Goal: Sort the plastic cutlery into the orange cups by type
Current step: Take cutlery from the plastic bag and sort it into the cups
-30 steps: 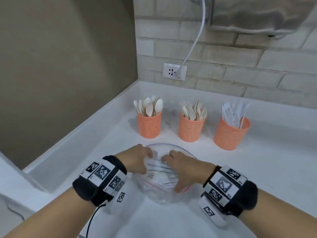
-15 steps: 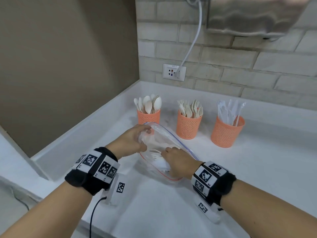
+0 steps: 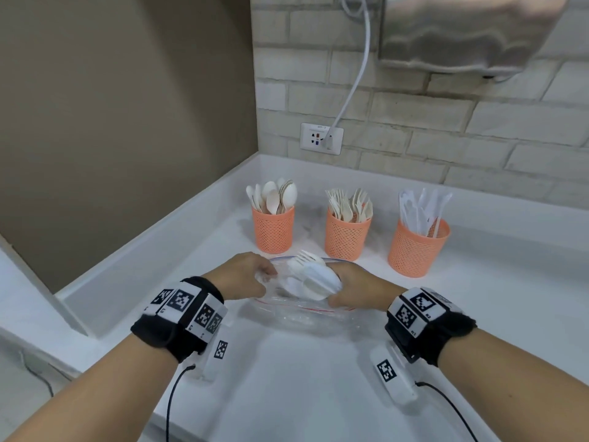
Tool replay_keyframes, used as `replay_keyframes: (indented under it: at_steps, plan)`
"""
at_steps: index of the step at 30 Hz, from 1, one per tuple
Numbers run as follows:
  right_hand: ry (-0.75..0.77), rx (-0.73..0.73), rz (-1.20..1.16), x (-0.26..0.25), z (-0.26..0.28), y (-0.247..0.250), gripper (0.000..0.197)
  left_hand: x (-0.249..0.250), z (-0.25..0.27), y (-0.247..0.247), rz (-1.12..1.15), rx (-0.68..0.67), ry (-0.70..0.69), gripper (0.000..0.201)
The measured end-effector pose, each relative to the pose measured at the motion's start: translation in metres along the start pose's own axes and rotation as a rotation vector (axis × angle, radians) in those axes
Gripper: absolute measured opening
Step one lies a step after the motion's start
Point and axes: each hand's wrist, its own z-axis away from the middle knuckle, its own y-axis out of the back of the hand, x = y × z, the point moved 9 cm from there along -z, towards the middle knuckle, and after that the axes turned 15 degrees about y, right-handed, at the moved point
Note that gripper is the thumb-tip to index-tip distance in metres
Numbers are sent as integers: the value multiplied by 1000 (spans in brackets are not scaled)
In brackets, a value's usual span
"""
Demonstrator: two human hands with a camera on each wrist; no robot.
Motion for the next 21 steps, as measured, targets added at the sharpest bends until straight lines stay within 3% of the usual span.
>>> replay_keyframes:
  at_steps: [6,9,12,17,19,21]
  plan:
    - [-26,-77,-231,6,12,-2,47,9,-5,20,146,206,-25,18]
    - [-21,-55,-366,7,15,-1,50,22,-2,26,203,286,-72,16]
    - [-11,98,-485,8,16,17,38,28,-3,20,36,262,-69,21]
    - [35,356,-700,5,12,46,21,19,-3,-10,-374,20,80,23]
    - [28,492,-765,7,12,56,18,31,4,-7,-452,50,63,25]
    - [21,591,-796,10,10,62,25,54,15,5,-337,151,-20,25]
